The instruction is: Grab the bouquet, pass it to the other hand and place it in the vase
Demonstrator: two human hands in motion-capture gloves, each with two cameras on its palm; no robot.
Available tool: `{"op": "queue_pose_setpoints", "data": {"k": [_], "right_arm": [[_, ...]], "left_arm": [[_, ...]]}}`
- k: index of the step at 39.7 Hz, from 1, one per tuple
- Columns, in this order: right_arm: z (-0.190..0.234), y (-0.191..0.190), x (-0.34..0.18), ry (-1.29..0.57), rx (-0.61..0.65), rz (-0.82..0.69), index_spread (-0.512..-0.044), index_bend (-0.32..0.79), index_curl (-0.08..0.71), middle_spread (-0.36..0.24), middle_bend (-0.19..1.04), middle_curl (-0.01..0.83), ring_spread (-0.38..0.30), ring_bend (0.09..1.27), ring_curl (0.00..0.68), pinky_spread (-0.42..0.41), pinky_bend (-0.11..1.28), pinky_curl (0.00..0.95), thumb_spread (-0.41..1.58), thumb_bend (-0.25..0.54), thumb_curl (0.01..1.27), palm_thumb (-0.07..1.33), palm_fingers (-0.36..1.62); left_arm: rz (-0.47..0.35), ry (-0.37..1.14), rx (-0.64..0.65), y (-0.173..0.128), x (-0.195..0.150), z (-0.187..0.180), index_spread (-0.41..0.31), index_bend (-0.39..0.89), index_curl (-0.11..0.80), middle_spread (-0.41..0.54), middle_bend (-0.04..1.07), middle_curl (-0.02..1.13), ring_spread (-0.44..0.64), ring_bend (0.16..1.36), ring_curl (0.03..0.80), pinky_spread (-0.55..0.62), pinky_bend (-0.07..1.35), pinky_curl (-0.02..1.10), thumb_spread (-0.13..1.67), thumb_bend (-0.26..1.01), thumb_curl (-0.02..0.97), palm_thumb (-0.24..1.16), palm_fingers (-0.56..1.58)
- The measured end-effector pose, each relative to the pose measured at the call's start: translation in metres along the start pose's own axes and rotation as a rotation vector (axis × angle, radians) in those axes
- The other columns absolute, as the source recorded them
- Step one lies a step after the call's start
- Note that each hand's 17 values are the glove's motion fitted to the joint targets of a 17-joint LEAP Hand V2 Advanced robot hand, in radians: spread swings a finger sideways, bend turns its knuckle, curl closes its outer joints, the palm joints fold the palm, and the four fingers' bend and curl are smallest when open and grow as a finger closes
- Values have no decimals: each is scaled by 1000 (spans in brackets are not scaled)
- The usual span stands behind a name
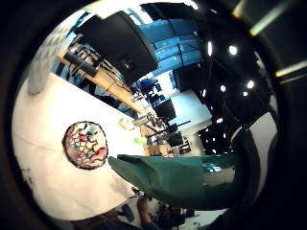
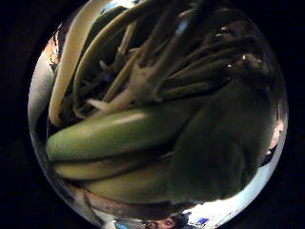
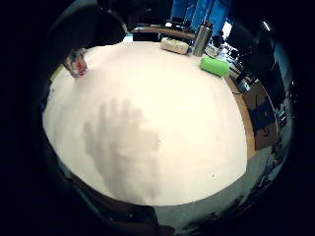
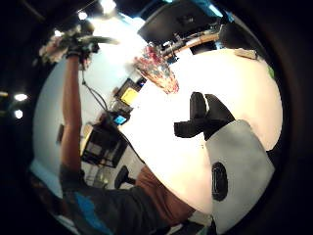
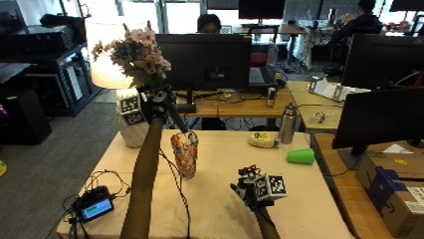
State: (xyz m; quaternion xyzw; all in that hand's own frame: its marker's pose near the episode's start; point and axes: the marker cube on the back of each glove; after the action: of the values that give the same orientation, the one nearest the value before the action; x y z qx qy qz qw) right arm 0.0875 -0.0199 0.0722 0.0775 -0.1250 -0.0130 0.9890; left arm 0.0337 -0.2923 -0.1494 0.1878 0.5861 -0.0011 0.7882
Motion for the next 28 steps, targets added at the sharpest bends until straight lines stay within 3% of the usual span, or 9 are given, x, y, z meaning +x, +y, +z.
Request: {"op": "queue_pose_setpoints", "data": {"k": [1, 3, 8, 15, 18, 23, 24, 28], "right_arm": [[0, 0, 0, -7, 0, 3, -305, 165, 400, -81, 252, 432, -2, 277, 343, 263, 328, 347, 1006, -22, 589, 792, 752], [-2, 0, -2, -17, 4, 5, -305, 164, 400, -79, 243, 429, 8, 265, 341, 275, 320, 345, 1017, -21, 585, 791, 752], [-4, 0, -2, -29, 16, -3, -305, 158, 394, -75, 225, 424, 25, 241, 338, 302, 300, 337, 1036, -21, 573, 789, 758], [-9, 1, -6, -43, 28, -3, -304, 153, 387, -72, 199, 419, 35, 225, 341, 318, 279, 336, 1052, -20, 559, 790, 762], [-10, 2, -7, -50, 32, -7, -305, 149, 383, -72, 194, 418, 38, 220, 343, 321, 273, 336, 1057, -20, 554, 790, 765], [-10, 1, -10, -55, 43, -17, -305, 153, 380, -71, 193, 417, 40, 207, 344, 323, 260, 338, 1061, -20, 547, 791, 763], [-11, 1, -10, -54, 45, -18, -305, 152, 379, -71, 192, 417, 40, 206, 345, 324, 258, 338, 1062, -20, 546, 792, 764], [-14, 0, -13, -58, 57, -25, -305, 154, 376, -71, 188, 414, 42, 203, 348, 325, 247, 340, 1068, -19, 542, 795, 762]], "left_arm": [[-119, 24, 22, 1, -7, -3, -337, 345, 579, -364, 697, 578, -363, 809, 489, -419, 596, 462, 542, -39, 654, 752, 1363], [-239, 41, 50, 5, -16, -7, -337, 336, 579, -360, 688, 576, -361, 812, 488, -417, 596, 461, 535, -40, 656, 749, 1354], [-359, 55, 66, 11, -34, -10, -337, 320, 581, -355, 679, 573, -360, 811, 487, -415, 573, 454, 578, -49, 646, 719, 1333], [-456, -1, 71, 7, -86, -15, -322, 287, 582, -337, 599, 562, -344, 731, 470, -348, 460, 430, 755, -28, 591, 700, 1079], [-492, -21, 23, 18, -92, -10, -314, 253, 579, -324, 556, 557, -333, 679, 456, -314, 402, 419, 802, -14, 578, 729, 1016], [-516, 19, -100, 18, -120, -1, -269, 210, 581, -286, 482, 562, -306, 615, 457, -124, 246, 401, 868, -4, 567, 794, 703], [-519, 21, -115, 15, -128, 0, -233, 84, 545, -258, 395, 542, -251, 566, 445, -56, 339, 431, 896, -11, 559, 786, 488], [-558, -36, -166, 24, -121, 6, -149, -38, 455, -134, 244, 526, -58, 576, 460, 126, 532, 472, 943, -15, 541, 794, 171]]}}
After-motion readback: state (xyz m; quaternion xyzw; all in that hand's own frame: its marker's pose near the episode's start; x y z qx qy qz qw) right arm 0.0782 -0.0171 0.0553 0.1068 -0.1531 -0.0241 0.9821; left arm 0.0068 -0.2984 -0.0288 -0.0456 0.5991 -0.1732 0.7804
